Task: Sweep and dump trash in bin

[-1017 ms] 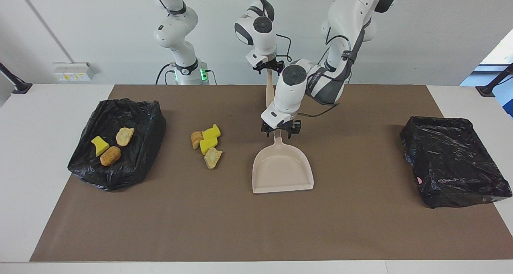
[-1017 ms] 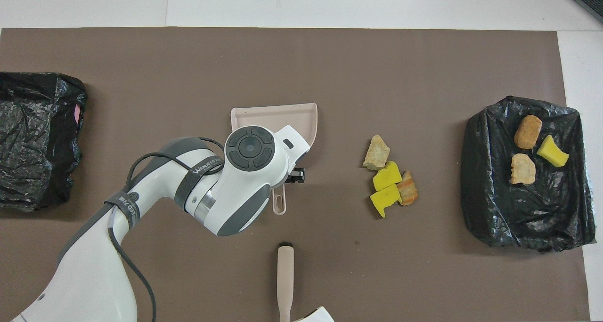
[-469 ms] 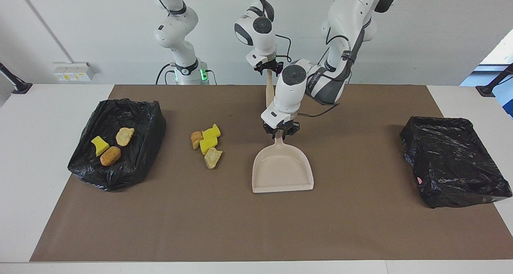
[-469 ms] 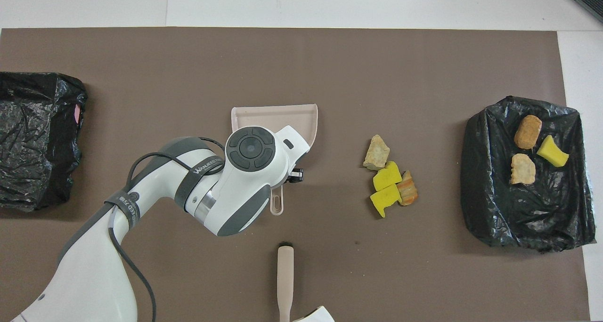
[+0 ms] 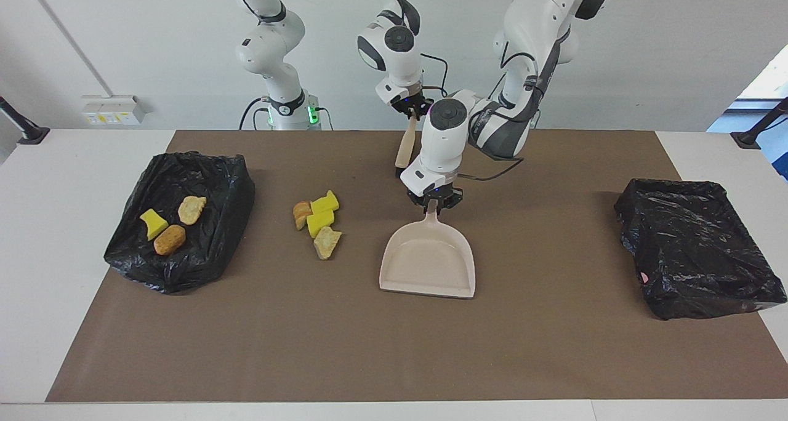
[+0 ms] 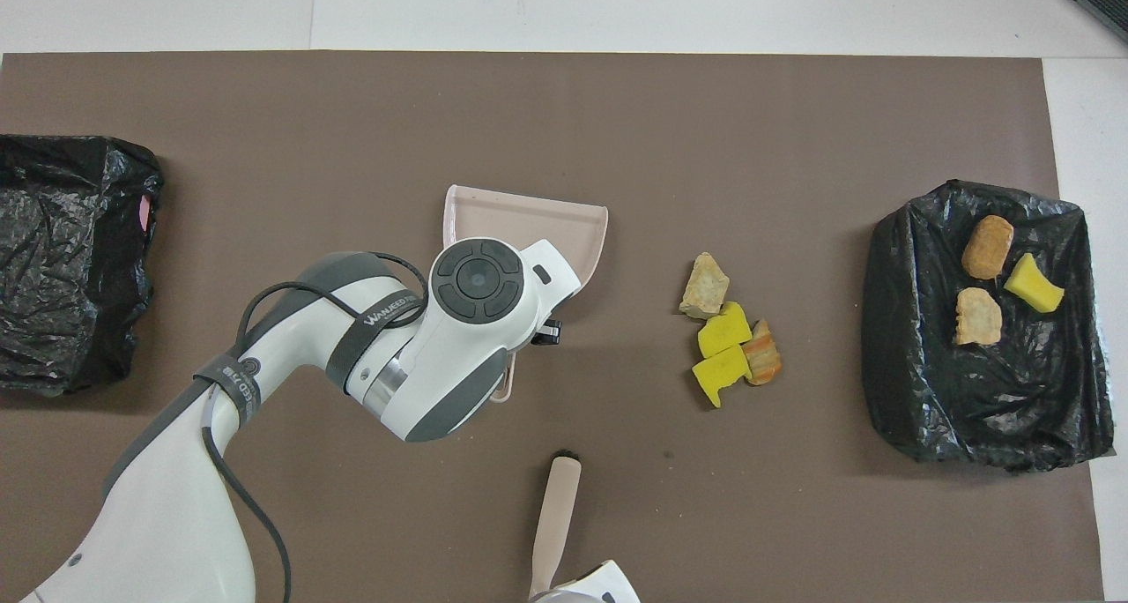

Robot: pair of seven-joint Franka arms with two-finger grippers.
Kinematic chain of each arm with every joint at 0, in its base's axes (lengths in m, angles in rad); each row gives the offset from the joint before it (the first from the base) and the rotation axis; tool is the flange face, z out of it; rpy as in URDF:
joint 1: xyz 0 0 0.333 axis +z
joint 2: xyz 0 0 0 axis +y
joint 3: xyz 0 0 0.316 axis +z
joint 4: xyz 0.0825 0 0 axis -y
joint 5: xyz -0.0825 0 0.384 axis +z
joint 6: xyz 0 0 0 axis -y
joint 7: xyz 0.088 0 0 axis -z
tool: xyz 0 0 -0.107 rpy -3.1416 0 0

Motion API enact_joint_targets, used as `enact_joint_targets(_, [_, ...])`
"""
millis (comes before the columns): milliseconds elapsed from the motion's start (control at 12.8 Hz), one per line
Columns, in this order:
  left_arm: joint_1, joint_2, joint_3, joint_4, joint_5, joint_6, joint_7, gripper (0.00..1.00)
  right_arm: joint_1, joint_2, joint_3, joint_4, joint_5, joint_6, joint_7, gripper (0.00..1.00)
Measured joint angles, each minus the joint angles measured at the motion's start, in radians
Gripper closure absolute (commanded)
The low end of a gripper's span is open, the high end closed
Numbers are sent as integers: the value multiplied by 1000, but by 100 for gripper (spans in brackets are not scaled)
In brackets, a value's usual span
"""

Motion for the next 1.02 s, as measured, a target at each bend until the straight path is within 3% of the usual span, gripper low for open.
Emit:
enact_joint_targets(313, [13,-5,1,52,3,-105,226,100,-28,-2,-2,26,-4,-39,0,100])
enact_joint_targets(1017, [42,-9,2,60,59,-191,772,100,-300,-125,-11,128,-177,-425,-106,100])
